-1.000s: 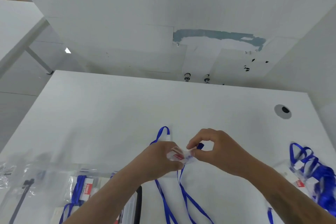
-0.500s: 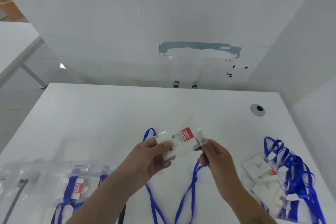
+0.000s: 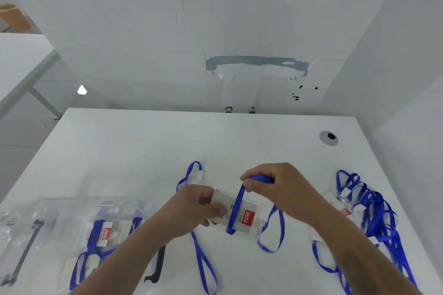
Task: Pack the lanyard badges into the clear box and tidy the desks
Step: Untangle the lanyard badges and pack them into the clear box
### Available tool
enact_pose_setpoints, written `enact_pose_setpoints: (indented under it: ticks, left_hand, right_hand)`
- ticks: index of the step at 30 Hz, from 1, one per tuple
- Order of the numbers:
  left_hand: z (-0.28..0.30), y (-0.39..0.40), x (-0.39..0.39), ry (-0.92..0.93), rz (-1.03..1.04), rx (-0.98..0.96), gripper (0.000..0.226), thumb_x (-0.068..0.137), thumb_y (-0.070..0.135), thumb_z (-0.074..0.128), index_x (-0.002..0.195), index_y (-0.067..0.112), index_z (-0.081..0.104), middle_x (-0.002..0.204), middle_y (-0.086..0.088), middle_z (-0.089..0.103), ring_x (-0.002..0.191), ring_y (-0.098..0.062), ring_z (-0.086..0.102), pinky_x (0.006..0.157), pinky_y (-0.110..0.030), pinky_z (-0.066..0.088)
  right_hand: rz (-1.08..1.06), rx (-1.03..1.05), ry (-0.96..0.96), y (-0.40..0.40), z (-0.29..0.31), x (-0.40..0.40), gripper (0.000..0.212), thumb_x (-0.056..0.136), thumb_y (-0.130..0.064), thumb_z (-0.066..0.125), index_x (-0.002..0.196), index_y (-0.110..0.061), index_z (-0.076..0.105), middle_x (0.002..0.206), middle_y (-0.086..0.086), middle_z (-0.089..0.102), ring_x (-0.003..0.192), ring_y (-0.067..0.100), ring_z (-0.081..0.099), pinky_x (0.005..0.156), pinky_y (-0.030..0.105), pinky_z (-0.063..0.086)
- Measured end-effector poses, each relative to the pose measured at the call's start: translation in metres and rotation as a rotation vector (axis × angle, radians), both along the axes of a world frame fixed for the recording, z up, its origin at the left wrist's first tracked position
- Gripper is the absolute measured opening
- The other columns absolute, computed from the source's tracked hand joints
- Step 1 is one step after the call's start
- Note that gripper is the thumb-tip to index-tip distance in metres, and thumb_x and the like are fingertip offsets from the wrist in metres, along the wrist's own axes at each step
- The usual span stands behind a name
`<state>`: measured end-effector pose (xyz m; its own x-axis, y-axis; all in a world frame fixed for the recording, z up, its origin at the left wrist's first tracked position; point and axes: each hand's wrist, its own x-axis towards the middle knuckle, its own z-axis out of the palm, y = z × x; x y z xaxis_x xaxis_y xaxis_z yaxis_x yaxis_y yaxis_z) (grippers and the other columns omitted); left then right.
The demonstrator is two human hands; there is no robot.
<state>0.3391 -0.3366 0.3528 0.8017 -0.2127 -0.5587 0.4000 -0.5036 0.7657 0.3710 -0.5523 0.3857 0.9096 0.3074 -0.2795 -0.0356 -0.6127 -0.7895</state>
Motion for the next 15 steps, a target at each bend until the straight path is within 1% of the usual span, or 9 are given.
enact_pose_setpoints:
  ticks: [2, 4, 6, 7, 9, 10, 11, 13, 15]
  left_hand:
    - [0.009, 0.003, -0.004, 0.089, 0.078, -0.193, 0.012, 0.088, 0.017, 0.070, 0.098, 0.021, 0.074, 0.093, 0.002, 0.077, 0.077, -0.012, 0.070, 0.071, -0.023, 0.057]
    - [0.015, 0.005, -0.004, 0.114, 0.187, -0.355, 0.014, 0.086, 0.013, 0.071, 0.099, 0.013, 0.076, 0.096, -0.008, 0.077, 0.079, -0.018, 0.069, 0.072, -0.028, 0.056]
    - [0.018, 0.007, -0.001, 0.098, 0.303, -0.449, 0.018, 0.085, 0.013, 0.070, 0.102, 0.009, 0.075, 0.102, -0.013, 0.075, 0.088, -0.027, 0.069, 0.081, -0.036, 0.055]
    - [0.020, 0.009, 0.003, 0.080, 0.357, -0.464, 0.020, 0.085, 0.013, 0.070, 0.105, 0.008, 0.074, 0.104, -0.014, 0.075, 0.093, -0.030, 0.069, 0.087, -0.040, 0.054]
    - [0.024, 0.013, 0.015, 0.018, 0.440, -0.441, 0.023, 0.085, 0.015, 0.072, 0.107, 0.007, 0.072, 0.104, -0.012, 0.075, 0.098, -0.031, 0.070, 0.089, -0.042, 0.055]
    - [0.027, 0.017, 0.021, -0.020, 0.469, -0.410, 0.022, 0.086, 0.015, 0.072, 0.107, 0.009, 0.072, 0.102, -0.009, 0.076, 0.096, -0.028, 0.071, 0.085, -0.039, 0.057]
    - [0.031, 0.018, 0.028, -0.062, 0.483, -0.378, 0.020, 0.086, 0.016, 0.072, 0.106, 0.010, 0.072, 0.099, -0.006, 0.077, 0.092, -0.024, 0.072, 0.080, -0.034, 0.058]
    - [0.036, 0.024, 0.039, -0.153, 0.470, -0.296, 0.013, 0.088, 0.015, 0.071, 0.100, 0.015, 0.073, 0.092, 0.000, 0.078, 0.083, -0.015, 0.073, 0.070, -0.026, 0.058]
    - [0.042, 0.029, 0.043, -0.231, 0.424, -0.202, 0.010, 0.088, 0.015, 0.070, 0.096, 0.021, 0.073, 0.088, 0.005, 0.077, 0.076, -0.009, 0.072, 0.063, -0.021, 0.057]
  right_hand:
    - [-0.063, 0.133, 0.085, 0.001, -0.010, 0.008, 0.010, 0.089, -0.026, 0.068, 0.087, -0.032, 0.076, 0.079, -0.013, 0.074, 0.072, 0.001, 0.065, 0.067, 0.012, 0.047]
    - [-0.158, 0.247, 0.206, 0.008, -0.024, 0.007, 0.020, 0.088, -0.015, 0.069, 0.073, -0.026, 0.077, 0.068, -0.007, 0.072, 0.064, 0.009, 0.062, 0.062, 0.022, 0.048]
    - [-0.193, 0.305, 0.301, 0.017, -0.040, -0.003, 0.034, 0.084, -0.005, 0.064, 0.056, -0.023, 0.074, 0.056, -0.008, 0.067, 0.056, 0.013, 0.059, 0.059, 0.028, 0.047]
    - [-0.148, 0.271, 0.289, 0.023, -0.045, -0.009, 0.034, 0.086, -0.009, 0.061, 0.058, -0.023, 0.074, 0.056, -0.008, 0.066, 0.055, 0.012, 0.054, 0.058, 0.029, 0.045]
    - [-0.034, 0.166, 0.209, 0.036, -0.046, -0.020, 0.027, 0.097, -0.029, 0.055, 0.078, -0.026, 0.074, 0.071, -0.005, 0.069, 0.058, 0.007, 0.051, 0.060, 0.024, 0.044]
    - [0.020, 0.090, 0.165, 0.043, -0.042, -0.024, 0.028, 0.100, -0.035, 0.049, 0.088, -0.026, 0.072, 0.080, -0.005, 0.070, 0.061, 0.003, 0.052, 0.063, 0.021, 0.045]
    - [0.070, 0.006, 0.100, 0.047, -0.036, -0.025, 0.032, 0.101, -0.038, 0.044, 0.094, -0.021, 0.070, 0.087, -0.005, 0.070, 0.064, 0.003, 0.054, 0.067, 0.020, 0.046]
    - [0.170, -0.139, -0.052, 0.057, -0.015, -0.025, 0.035, 0.102, -0.041, 0.040, 0.100, -0.018, 0.067, 0.089, -0.005, 0.067, 0.073, 0.006, 0.058, 0.070, 0.022, 0.048]
    - [0.243, -0.258, -0.223, 0.062, 0.012, -0.019, 0.030, 0.101, -0.041, 0.041, 0.099, -0.022, 0.065, 0.089, -0.007, 0.063, 0.078, 0.008, 0.058, 0.072, 0.027, 0.046]
